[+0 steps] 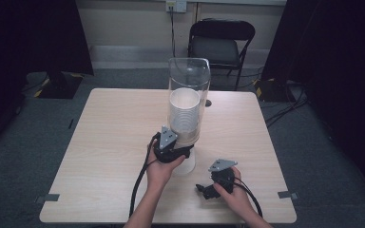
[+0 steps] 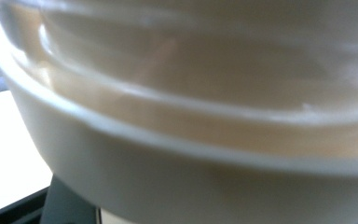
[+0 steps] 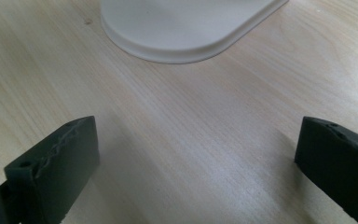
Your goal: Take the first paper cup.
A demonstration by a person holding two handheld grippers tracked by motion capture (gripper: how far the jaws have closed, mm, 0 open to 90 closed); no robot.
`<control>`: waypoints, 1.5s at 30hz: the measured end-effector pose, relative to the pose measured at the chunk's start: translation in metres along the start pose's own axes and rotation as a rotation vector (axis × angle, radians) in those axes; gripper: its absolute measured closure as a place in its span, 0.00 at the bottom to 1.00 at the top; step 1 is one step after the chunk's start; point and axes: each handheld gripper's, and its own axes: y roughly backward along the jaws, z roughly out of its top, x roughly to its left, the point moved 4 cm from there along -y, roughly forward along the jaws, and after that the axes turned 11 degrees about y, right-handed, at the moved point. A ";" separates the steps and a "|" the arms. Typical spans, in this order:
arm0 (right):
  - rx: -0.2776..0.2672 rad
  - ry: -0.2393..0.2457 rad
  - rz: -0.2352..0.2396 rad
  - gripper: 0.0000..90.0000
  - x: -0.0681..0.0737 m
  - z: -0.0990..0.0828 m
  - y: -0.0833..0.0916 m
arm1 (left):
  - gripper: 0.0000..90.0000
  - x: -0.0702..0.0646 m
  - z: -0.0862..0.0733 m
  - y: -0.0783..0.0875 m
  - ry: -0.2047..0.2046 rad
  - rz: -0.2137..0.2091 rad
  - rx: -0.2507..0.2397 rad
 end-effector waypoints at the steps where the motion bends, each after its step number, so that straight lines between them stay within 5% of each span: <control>1: 0.000 0.000 0.000 0.00 0.000 0.000 0.000 | 0.38 0.001 -0.003 0.000 0.002 0.004 0.019; 4: 0.000 0.000 0.001 0.00 0.000 0.000 0.000 | 0.40 0.011 -0.036 -0.007 0.077 0.026 0.151; 5: -0.001 0.002 0.002 0.00 0.000 0.000 0.000 | 0.41 0.015 -0.061 -0.010 0.064 0.066 0.267; 6: 0.000 0.002 0.002 0.00 0.000 0.000 0.000 | 0.41 0.014 -0.071 -0.010 0.042 0.063 0.284; 9: -0.001 0.004 0.003 0.00 0.000 0.000 0.000 | 0.40 0.006 -0.068 -0.002 0.000 0.020 0.254; 13: -0.001 0.006 0.007 0.00 -0.001 0.000 0.000 | 0.40 0.014 -0.068 0.013 -0.005 0.005 0.317; 28: 0.003 0.003 0.009 0.00 0.000 0.000 0.000 | 0.38 0.058 -0.087 0.047 -0.023 0.080 0.337; 45: 0.003 0.003 0.007 0.00 0.000 0.000 0.000 | 0.38 0.081 -0.092 0.060 -0.022 0.108 0.357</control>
